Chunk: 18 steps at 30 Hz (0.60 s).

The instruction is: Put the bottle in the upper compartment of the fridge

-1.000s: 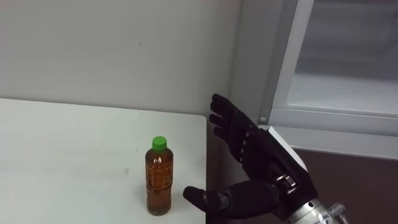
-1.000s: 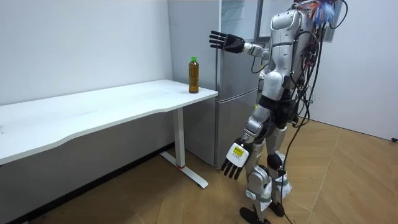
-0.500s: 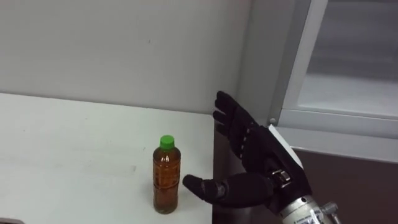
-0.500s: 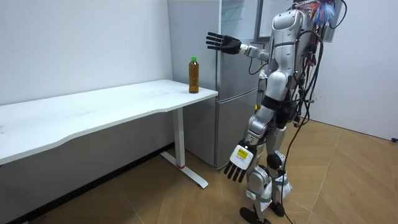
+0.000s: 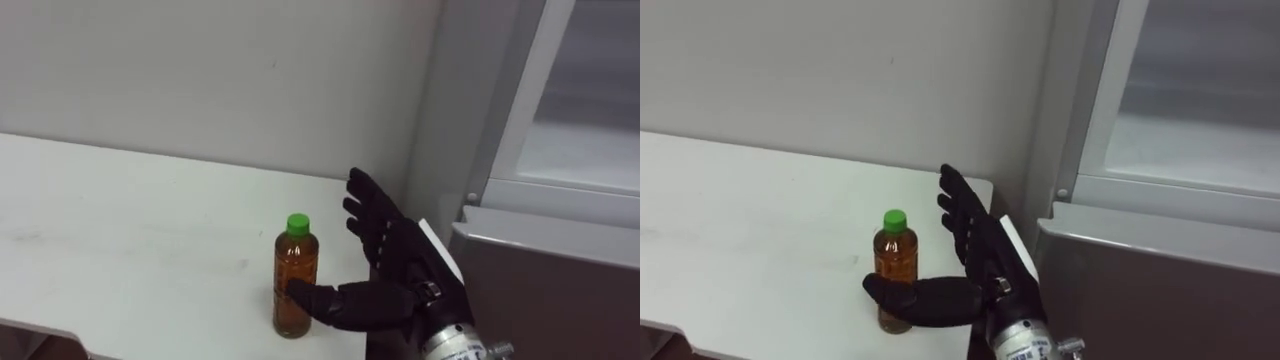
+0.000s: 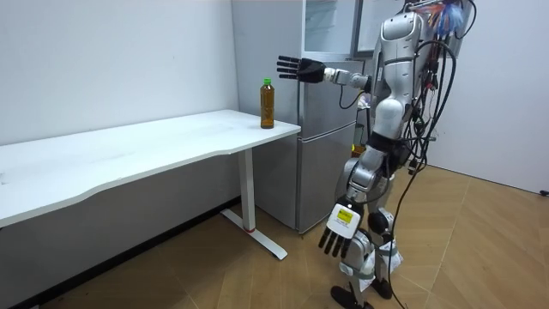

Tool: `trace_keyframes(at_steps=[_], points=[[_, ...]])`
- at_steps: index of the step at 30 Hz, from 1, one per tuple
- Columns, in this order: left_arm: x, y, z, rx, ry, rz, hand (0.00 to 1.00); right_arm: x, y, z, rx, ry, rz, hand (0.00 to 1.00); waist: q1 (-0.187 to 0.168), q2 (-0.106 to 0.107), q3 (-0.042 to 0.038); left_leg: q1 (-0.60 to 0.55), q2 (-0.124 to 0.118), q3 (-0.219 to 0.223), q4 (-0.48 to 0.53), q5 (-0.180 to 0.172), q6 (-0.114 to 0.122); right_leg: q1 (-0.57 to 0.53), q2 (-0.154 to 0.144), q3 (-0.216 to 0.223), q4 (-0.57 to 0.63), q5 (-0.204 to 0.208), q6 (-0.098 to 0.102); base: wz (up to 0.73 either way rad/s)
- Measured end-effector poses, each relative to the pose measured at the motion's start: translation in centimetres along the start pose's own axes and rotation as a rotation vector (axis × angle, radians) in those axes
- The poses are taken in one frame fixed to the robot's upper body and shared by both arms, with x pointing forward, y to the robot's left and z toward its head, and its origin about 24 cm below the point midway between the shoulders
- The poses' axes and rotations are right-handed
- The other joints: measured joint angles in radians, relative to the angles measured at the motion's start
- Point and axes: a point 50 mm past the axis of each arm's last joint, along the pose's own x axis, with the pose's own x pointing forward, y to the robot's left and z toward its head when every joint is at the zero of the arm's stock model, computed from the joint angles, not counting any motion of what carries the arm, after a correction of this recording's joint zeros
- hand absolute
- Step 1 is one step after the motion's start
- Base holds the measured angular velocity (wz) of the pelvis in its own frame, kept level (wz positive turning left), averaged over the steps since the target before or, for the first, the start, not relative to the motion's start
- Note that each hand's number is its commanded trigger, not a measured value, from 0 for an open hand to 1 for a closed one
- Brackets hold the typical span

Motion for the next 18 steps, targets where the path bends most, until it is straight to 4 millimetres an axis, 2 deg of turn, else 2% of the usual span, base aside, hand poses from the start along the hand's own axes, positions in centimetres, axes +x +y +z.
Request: trace_keyframes(at_steps=[4, 9, 18], points=[[-0.1, -0.6, -0.3, 0.003, 0.026, -0.014, 0.00, 0.0, -0.4, -1.1, -0.007, 0.044, -0.045, 0.00, 0.019, 0.001, 0.0006, -0.016, -0.001, -0.010, 0.009, 0.001, 0.001, -0.007, -0.001, -0.008, -0.001, 0.000, 0.000, 0.09], [0.0, -0.7, 0.0, 0.004, 0.020, -0.017, 0.00, -0.2, 0.1, -2.9, -0.015, 0.124, -0.055, 0.00, 0.022, 0.001, 0.0004, -0.031, -0.002, -0.021, 0.018, 0.001, 0.000, -0.013, -0.001, -0.018, 0.000, 0.000, 0.000, 0.07], [-0.1, -1.0, -0.3, 0.061, 0.023, -0.030, 0.00, 1.3, 0.5, -3.4, -0.051, 0.142, -0.062, 0.00, 0.030, -0.006, 0.0013, -0.045, -0.009, -0.032, 0.017, 0.006, 0.003, -0.024, -0.007, -0.035, 0.000, 0.000, 0.000, 0.04]])
